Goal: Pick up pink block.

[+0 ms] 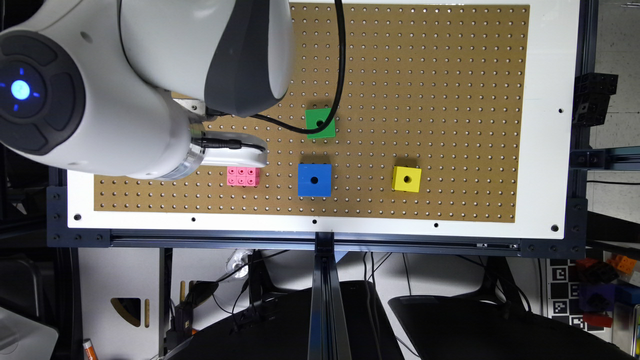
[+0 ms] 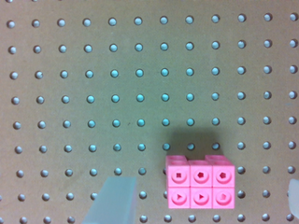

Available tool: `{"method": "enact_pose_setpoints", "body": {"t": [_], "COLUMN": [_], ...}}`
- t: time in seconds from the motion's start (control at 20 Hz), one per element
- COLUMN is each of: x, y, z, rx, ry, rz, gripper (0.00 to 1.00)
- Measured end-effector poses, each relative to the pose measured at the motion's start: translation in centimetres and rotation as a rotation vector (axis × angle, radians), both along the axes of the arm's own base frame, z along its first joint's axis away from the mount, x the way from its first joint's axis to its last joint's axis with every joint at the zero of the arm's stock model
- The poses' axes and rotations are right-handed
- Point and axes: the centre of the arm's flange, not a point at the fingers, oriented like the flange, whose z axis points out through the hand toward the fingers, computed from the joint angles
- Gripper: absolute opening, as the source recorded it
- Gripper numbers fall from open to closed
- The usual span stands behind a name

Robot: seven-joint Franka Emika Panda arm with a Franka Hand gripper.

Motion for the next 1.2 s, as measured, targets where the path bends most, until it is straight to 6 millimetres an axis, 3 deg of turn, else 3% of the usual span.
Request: {"method": "enact_pose_setpoints", "body": {"t": [0.15,0.45,1.2], "x": [0.1,1.3,2.3], "y": [0.2,0.2,0.3], "z": [-0.1,-5.3,-10.4], "rx": [0.001,0.011,0.025], "ry": [0.001,0.017,0.041], "rz": [0.003,0.007,0.011], "gripper": [1.0,1.0,1.0]}}
